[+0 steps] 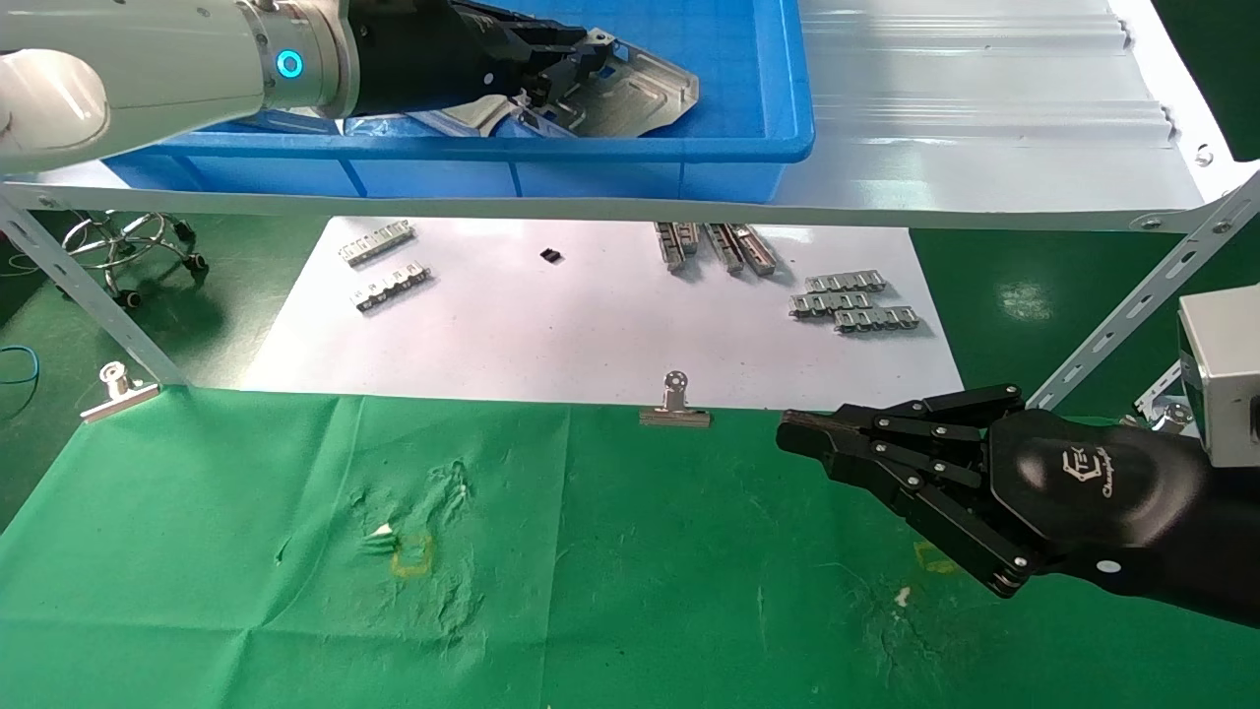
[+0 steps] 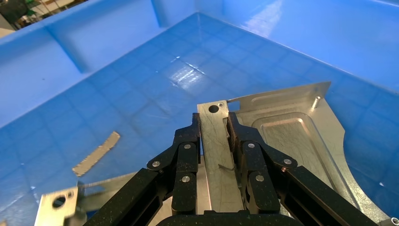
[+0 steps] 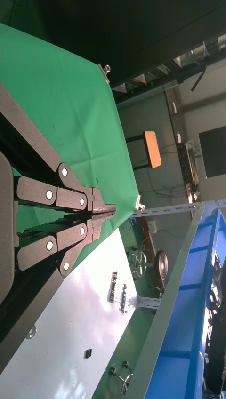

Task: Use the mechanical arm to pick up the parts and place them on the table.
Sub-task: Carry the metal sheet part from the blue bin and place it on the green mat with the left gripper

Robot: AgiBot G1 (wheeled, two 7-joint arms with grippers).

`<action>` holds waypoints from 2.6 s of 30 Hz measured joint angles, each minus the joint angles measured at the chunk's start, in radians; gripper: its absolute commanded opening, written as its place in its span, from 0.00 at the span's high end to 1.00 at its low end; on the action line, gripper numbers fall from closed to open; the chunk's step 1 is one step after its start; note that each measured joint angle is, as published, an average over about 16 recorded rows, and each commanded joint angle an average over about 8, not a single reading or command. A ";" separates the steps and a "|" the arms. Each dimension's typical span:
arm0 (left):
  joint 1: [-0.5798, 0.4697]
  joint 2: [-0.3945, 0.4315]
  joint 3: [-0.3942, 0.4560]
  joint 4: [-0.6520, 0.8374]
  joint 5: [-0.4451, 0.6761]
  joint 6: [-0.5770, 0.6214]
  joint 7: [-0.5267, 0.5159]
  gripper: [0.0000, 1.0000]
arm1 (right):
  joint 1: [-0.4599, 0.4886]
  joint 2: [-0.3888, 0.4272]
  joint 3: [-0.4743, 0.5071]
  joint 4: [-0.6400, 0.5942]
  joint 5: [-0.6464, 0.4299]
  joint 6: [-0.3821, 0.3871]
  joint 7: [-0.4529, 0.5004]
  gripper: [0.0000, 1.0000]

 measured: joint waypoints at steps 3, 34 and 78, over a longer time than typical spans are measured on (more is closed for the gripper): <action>-0.006 -0.001 0.000 0.003 -0.012 -0.002 0.005 1.00 | 0.000 0.000 0.000 0.000 0.000 0.000 0.000 1.00; -0.076 -0.240 -0.059 -0.019 -0.164 0.594 0.296 1.00 | 0.000 0.000 0.000 0.000 0.000 0.000 0.000 1.00; 0.243 -0.493 0.445 -0.346 -0.235 0.651 0.692 1.00 | 0.000 0.000 0.000 0.000 0.000 0.000 0.000 1.00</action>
